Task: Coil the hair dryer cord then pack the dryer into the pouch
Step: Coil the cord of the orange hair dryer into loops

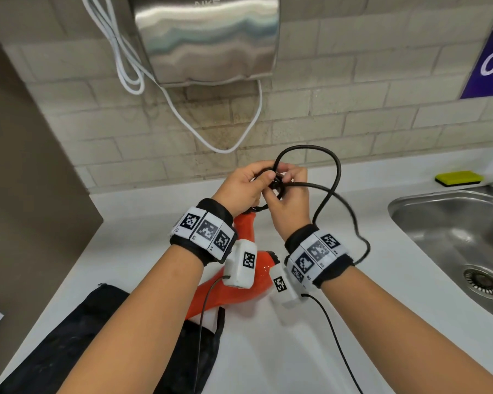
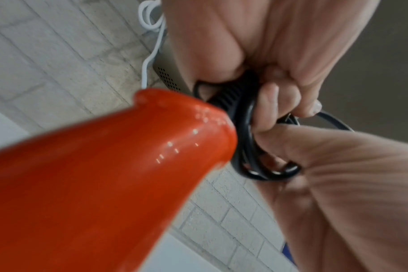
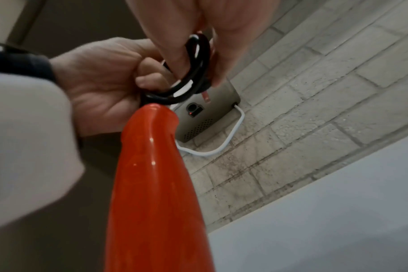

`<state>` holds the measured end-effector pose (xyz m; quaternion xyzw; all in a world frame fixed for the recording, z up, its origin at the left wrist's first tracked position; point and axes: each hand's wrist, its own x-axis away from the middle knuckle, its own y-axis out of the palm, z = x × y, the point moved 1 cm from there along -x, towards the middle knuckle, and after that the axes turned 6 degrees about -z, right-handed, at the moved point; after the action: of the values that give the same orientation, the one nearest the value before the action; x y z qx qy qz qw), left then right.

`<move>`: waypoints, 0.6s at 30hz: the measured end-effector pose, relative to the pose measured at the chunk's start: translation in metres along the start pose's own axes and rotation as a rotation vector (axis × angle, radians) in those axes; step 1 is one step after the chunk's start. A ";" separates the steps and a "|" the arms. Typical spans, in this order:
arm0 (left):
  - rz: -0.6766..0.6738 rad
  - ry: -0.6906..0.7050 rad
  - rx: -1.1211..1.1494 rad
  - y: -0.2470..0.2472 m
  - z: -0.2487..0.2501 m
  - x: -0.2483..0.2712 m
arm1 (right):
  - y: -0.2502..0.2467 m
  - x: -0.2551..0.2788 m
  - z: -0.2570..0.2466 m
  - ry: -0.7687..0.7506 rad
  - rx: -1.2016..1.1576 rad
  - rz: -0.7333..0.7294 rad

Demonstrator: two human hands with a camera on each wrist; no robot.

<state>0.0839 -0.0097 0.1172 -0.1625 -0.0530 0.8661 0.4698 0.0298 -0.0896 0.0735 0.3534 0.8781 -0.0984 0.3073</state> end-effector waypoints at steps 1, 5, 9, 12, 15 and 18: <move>-0.015 -0.004 0.010 0.000 -0.001 0.000 | 0.000 -0.001 0.000 0.029 -0.028 -0.017; -0.004 0.013 0.005 0.000 -0.002 0.002 | -0.001 -0.002 0.006 0.146 0.124 -0.141; 0.063 0.005 0.044 -0.002 -0.002 0.001 | -0.004 0.004 0.003 0.207 0.146 -0.237; 0.167 -0.016 0.076 -0.007 -0.008 -0.002 | -0.013 0.016 0.012 0.305 0.359 -0.422; 0.231 -0.027 0.091 -0.013 -0.012 -0.002 | -0.021 0.024 0.029 0.363 0.604 -0.519; 0.256 -0.027 0.101 -0.017 -0.012 0.000 | -0.035 0.025 0.052 0.547 0.677 -0.472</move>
<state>0.1015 -0.0013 0.1101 -0.1323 0.0056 0.9226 0.3623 0.0162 -0.1218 0.0156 0.2378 0.9014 -0.3486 -0.0974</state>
